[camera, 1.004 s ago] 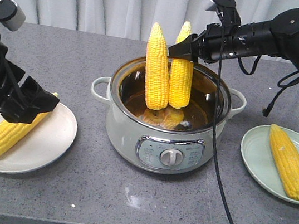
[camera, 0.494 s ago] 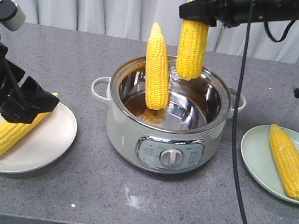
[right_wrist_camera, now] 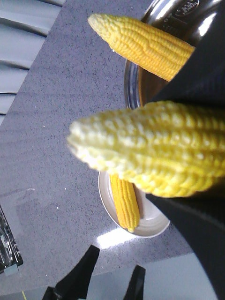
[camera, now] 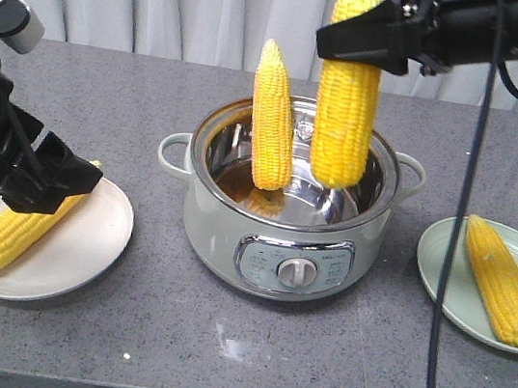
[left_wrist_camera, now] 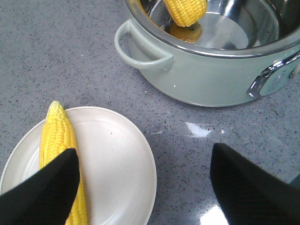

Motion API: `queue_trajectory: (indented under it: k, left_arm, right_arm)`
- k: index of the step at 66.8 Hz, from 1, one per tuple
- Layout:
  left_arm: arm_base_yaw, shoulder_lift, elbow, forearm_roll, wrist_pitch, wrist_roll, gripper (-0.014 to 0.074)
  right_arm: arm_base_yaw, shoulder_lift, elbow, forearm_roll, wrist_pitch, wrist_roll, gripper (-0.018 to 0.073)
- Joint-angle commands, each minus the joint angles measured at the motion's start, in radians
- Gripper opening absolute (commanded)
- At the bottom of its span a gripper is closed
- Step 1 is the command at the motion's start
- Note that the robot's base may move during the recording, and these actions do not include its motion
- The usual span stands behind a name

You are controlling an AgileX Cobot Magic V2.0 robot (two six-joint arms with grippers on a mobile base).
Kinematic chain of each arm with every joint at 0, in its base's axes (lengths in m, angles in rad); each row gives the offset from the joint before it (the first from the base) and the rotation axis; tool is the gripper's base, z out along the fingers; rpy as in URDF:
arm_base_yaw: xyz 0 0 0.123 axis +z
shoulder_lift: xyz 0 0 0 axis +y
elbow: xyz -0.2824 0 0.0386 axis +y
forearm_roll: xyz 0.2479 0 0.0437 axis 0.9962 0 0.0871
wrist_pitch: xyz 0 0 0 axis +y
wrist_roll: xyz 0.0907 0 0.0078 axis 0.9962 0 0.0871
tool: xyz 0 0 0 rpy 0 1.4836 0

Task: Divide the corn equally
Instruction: 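Lift the corn cob out of the pot with the right gripper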

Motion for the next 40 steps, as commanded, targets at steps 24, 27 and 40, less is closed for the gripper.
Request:
queue_trajectory:
  k: [24, 27, 40]
  left_arm:
    - [-0.005, -0.022, -0.022, -0.018, -0.057, -0.001, 0.0559]
    - [-0.005, -0.022, -0.022, -0.018, -0.057, -0.001, 0.0559]
    - [-0.005, -0.022, -0.022, -0.018, -0.057, -0.001, 0.0559]
  right_arm:
    - [-0.002, -0.466, 0.442, 0.024, -0.128, -0.011, 0.0162]
    - [-0.002, -0.503, 0.479, 0.023, -0.128, -0.008, 0.0162]
    - [-0.002, -0.639, 0.624, 0.016, -0.134, -0.008, 0.0162]
